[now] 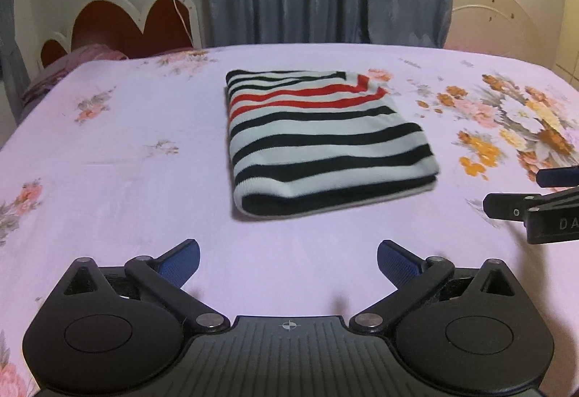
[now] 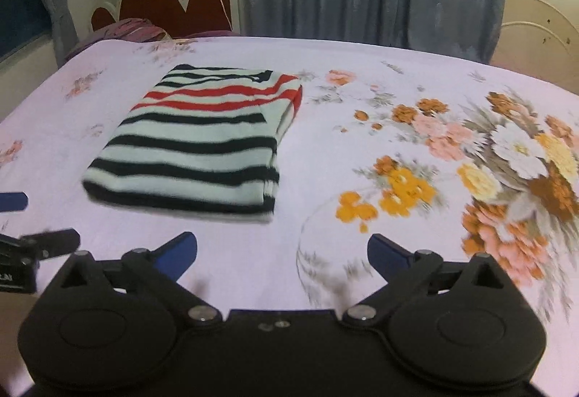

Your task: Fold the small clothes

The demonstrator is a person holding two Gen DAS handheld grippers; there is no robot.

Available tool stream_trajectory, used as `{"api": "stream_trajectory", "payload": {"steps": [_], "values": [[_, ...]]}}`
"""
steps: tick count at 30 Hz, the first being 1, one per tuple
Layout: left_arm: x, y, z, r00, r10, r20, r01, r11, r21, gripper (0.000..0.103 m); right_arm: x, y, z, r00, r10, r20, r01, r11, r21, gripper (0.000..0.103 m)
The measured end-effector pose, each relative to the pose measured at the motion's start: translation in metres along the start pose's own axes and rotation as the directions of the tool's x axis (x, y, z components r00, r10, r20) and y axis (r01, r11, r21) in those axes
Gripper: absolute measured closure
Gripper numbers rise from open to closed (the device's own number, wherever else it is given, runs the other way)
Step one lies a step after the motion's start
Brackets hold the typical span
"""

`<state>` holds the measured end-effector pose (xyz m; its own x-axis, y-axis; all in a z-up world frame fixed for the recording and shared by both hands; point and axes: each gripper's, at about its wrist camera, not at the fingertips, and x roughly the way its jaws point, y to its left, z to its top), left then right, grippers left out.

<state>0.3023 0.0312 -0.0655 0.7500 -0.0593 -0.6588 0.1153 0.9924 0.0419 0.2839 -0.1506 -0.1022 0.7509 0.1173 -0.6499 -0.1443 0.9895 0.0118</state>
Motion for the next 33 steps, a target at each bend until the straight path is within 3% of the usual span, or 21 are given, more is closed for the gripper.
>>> {"api": "stream_trajectory", "payload": {"steps": [9,18,25,33], "values": [[-0.069,-0.010,-0.018,0.997,-0.037,0.071,0.037,0.999,0.004,0.000,-0.064,0.005,-0.026,0.999,-0.014,0.048,0.014,1.000,0.008,0.001],[-0.139,-0.021,-0.040,0.985,-0.039,0.166,0.046,0.998,-0.038,0.000,-0.142,0.008,-0.044,0.987,-0.008,0.158,0.001,0.999,0.043,0.001],[-0.168,-0.023,-0.050,0.982,-0.043,0.184,0.059,0.995,-0.082,0.000,-0.171,0.016,-0.054,0.979,-0.021,0.205,0.018,1.000,0.018,0.001],[-0.180,-0.031,-0.057,0.977,-0.030,0.212,0.041,0.998,-0.050,0.000,-0.184,0.013,-0.059,0.974,-0.026,0.227,0.020,0.999,0.033,0.001]]}}
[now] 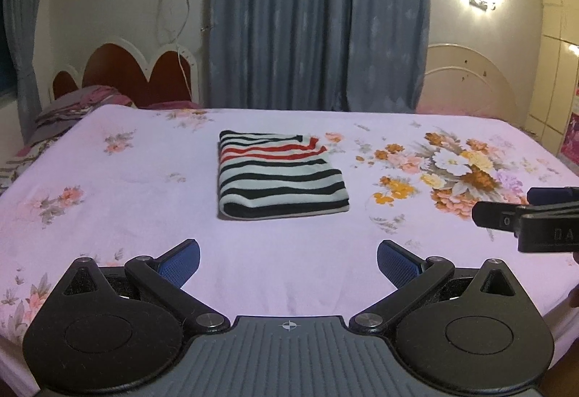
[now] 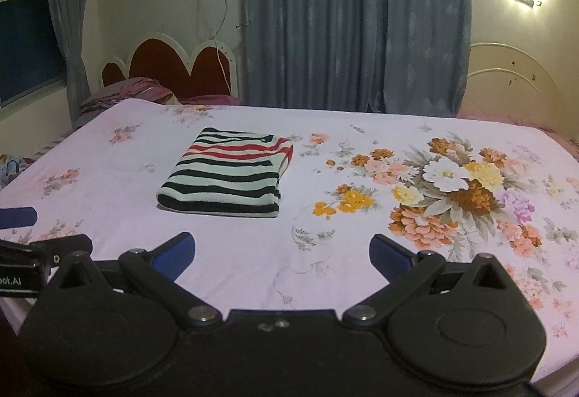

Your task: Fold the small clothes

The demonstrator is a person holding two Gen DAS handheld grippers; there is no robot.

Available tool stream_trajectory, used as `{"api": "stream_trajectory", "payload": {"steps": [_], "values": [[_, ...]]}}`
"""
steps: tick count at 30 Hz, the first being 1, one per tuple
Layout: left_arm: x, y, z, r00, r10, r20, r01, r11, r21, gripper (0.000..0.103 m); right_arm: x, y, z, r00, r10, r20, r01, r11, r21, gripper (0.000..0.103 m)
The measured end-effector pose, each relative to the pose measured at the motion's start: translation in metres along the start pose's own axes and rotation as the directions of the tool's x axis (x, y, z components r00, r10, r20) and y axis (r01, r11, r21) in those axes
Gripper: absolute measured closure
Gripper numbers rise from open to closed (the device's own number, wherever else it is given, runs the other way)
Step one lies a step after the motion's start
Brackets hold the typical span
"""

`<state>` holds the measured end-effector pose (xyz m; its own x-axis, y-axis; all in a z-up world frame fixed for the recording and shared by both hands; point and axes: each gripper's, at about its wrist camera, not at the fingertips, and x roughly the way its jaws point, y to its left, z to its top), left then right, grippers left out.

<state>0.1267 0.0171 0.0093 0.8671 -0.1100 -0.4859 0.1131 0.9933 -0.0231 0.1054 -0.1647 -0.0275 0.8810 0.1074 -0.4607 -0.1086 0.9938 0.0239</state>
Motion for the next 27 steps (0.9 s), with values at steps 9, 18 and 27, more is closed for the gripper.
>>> {"api": "stream_trajectory", "payload": {"steps": [9,18,27], "values": [[-0.0072,-0.0030,0.0034,1.000,0.006,0.023,-0.007,1.000,0.016,0.000,-0.0083,0.0032,0.0004,1.000,-0.009,0.017,0.009,1.000,-0.006,0.001],[-0.0098,-0.0046,0.0039,0.999,0.000,0.033,0.000,1.000,0.018,0.000,-0.0098,0.0043,0.0002,1.000,-0.010,0.018,0.010,1.000,-0.005,0.001],[-0.0087,-0.0059,0.0069,0.999,-0.001,0.037,0.000,1.000,0.025,0.000,-0.0104,0.0045,0.0005,1.000,-0.011,0.017,0.011,1.000,-0.003,0.001]]}}
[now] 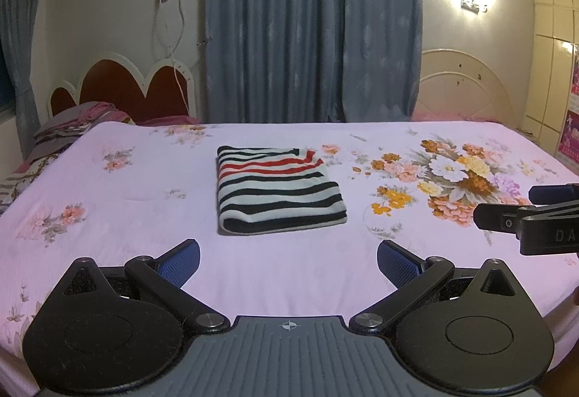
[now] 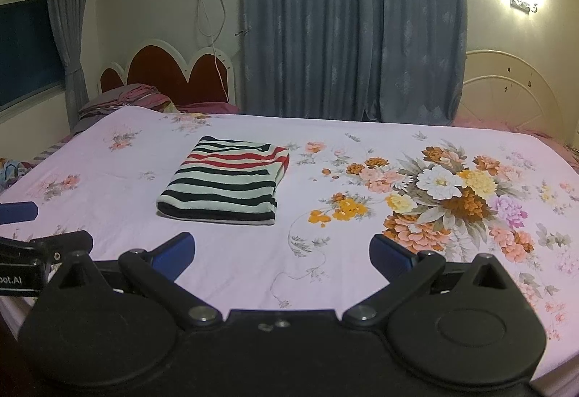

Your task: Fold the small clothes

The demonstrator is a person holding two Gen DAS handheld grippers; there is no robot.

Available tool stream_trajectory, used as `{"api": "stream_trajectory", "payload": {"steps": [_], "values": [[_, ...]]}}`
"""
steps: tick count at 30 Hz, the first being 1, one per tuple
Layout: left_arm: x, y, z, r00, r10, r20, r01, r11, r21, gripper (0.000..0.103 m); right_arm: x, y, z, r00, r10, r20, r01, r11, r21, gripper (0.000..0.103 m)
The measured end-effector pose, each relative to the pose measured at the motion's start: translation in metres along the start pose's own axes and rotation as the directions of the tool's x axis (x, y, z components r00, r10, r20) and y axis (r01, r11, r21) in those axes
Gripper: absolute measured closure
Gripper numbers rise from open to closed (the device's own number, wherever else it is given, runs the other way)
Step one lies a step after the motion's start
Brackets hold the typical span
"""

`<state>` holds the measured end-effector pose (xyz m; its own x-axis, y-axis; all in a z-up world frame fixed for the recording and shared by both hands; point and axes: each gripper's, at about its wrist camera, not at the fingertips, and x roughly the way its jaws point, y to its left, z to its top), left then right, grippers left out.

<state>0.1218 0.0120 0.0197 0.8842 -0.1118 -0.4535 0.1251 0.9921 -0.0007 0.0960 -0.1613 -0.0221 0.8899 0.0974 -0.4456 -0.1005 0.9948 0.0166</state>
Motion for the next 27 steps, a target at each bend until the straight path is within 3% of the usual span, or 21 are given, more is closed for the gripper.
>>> {"api": "stream_trajectory", "payload": {"steps": [27], "values": [[0.0050,-0.0048,0.0070,1.000,0.001,0.010,-0.001,1.000,0.012,0.000,0.0002,-0.0101,0.0060,1.000,0.000,-0.003,0.000,1.000,0.007,0.001]]}}
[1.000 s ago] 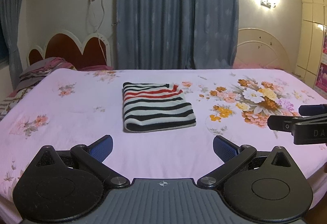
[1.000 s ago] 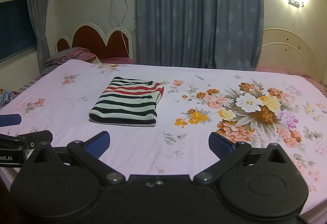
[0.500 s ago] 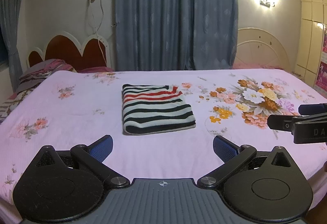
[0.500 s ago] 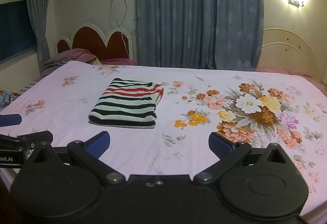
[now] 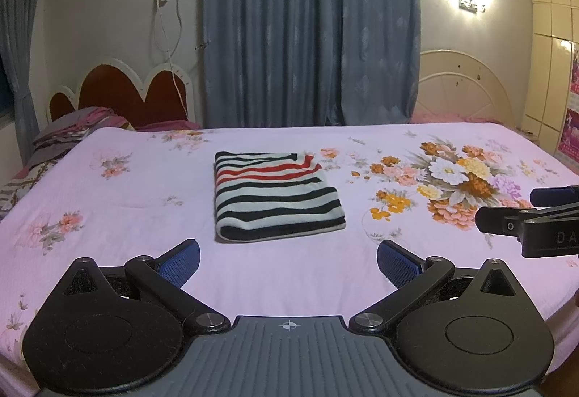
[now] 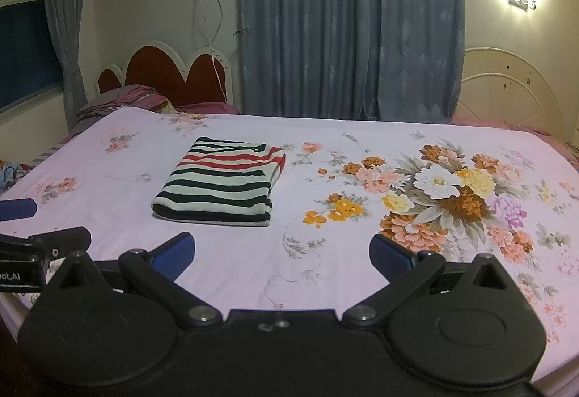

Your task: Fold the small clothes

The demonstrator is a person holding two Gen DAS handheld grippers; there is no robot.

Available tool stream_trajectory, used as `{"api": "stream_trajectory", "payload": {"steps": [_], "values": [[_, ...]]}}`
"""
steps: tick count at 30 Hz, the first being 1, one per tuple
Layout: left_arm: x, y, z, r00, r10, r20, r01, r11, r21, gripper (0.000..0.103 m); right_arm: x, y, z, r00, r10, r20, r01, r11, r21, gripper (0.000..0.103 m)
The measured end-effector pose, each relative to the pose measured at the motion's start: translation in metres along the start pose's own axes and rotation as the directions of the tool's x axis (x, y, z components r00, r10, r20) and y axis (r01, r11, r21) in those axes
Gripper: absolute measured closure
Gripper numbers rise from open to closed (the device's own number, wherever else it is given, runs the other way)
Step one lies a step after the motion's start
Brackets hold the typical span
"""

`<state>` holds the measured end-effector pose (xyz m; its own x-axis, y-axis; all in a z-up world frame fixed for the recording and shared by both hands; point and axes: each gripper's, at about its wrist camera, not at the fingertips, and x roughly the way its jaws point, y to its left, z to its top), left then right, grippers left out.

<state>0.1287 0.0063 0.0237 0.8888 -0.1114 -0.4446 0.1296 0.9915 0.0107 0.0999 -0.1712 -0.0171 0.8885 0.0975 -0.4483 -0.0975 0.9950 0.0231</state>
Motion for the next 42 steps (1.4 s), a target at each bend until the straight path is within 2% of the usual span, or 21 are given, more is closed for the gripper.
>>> {"api": "stream_trajectory", "payload": {"steps": [31,42], "values": [[0.006,0.008,0.000,1.000,0.001,0.000,-0.001,1.000,-0.013,0.000,0.006,0.002,-0.002,1.000,-0.001,-0.003,0.001,1.000,0.005,0.001],[0.006,0.010,0.000,1.000,-0.025,-0.002,0.025,1.000,-0.017,0.000,0.011,0.007,-0.002,1.000,0.007,-0.001,-0.007,1.000,-0.002,0.001]]}}
